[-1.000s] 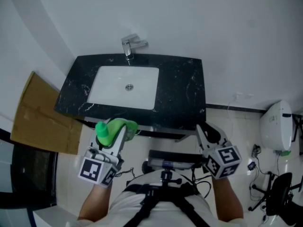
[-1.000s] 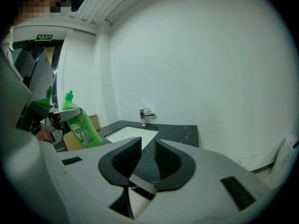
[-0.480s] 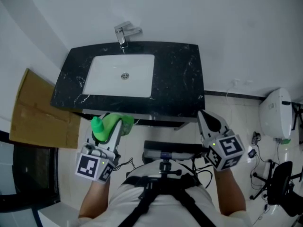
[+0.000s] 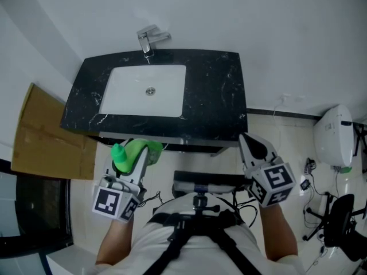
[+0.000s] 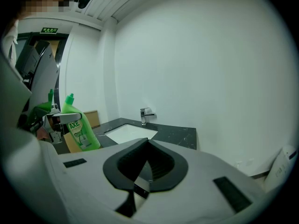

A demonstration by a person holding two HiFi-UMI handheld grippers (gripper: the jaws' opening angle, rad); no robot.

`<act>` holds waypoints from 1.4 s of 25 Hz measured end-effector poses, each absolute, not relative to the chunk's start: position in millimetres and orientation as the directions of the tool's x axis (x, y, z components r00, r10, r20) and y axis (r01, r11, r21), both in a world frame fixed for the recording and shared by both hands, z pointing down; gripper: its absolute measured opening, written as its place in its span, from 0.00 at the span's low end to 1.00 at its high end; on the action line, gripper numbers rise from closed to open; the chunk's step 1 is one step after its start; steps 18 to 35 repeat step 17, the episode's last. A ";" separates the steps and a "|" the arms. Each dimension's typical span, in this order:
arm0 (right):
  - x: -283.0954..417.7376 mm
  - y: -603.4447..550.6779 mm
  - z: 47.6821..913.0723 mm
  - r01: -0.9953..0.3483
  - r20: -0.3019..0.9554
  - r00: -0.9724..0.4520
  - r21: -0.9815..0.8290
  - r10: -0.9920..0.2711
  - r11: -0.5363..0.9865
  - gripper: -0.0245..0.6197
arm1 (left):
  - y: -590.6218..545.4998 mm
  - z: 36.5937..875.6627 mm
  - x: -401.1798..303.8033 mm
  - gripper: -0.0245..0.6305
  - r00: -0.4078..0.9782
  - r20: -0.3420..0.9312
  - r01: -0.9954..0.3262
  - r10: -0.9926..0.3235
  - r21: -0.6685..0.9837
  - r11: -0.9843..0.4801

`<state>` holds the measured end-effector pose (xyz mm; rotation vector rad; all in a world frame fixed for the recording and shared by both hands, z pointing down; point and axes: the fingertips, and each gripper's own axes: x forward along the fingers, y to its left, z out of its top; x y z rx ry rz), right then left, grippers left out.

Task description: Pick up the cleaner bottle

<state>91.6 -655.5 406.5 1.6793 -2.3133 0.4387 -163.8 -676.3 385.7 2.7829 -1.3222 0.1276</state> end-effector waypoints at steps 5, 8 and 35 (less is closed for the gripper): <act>90.4 -656.2 406.7 -0.951 0.373 -0.309 -0.092 -0.875 0.297 0.04 | -676.9 384.6 -164.1 0.30 0.627 0.095 -0.777 -0.773 0.018 -0.629; 89.3 -656.9 406.5 -0.950 0.368 -0.310 -0.096 -0.877 0.296 0.04 | -677.6 384.6 -165.3 0.30 0.625 0.090 -0.780 -0.776 0.021 -0.625; 89.8 -655.4 409.0 -0.947 0.369 -0.318 -0.091 -0.873 0.307 0.04 | -676.8 383.1 -162.8 0.30 0.629 0.087 -0.776 -0.772 0.017 -0.630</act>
